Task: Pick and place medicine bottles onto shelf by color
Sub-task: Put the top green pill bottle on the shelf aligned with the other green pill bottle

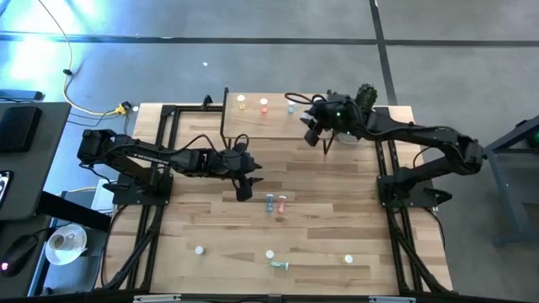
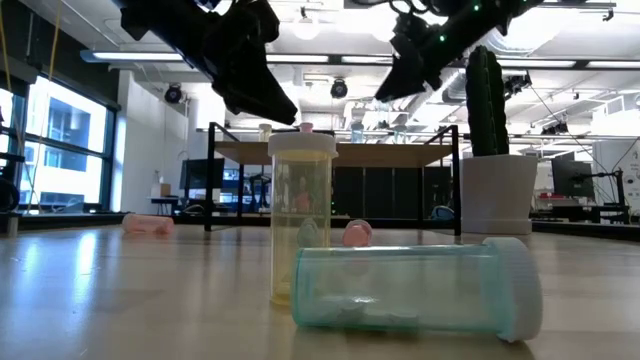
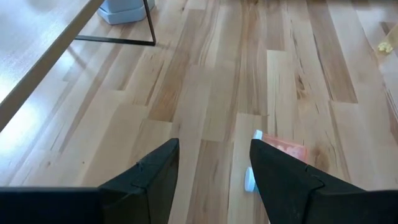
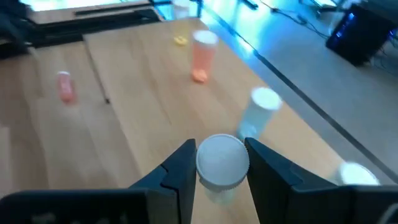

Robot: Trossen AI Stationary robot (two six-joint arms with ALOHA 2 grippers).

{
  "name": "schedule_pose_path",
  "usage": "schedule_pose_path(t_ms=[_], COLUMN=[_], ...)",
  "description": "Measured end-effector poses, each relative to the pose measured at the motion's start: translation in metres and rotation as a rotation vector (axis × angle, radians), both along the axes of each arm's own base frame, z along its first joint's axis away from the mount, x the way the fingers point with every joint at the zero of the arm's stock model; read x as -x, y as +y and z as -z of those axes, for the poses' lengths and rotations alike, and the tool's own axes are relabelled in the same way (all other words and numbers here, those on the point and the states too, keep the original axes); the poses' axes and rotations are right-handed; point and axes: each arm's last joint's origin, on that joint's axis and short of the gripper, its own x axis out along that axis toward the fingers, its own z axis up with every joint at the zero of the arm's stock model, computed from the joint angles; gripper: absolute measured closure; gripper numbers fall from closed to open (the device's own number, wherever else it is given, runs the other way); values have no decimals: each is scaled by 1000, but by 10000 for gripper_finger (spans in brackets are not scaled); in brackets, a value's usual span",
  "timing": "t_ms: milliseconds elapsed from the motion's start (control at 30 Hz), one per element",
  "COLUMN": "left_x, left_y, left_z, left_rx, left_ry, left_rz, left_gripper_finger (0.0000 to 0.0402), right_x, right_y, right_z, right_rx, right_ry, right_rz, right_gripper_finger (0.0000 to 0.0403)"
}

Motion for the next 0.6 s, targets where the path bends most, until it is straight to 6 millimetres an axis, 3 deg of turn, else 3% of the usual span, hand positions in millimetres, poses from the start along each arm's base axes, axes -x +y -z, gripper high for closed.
schedule_pose_path(t_ms=[300, 600], left_x=[0, 0], left_y=[0, 0], left_z=[0, 0], left_rx=[0, -17], left_ry=[0, 5], left_rz=[0, 10], left_gripper_finger=[213, 213], right_x=[10, 16], right_y=[-12, 0], right_z=[8, 3], right_rx=[-49, -51], right_ry=[61, 82], right_rz=[64, 64], right_gripper_finger=[293, 293])
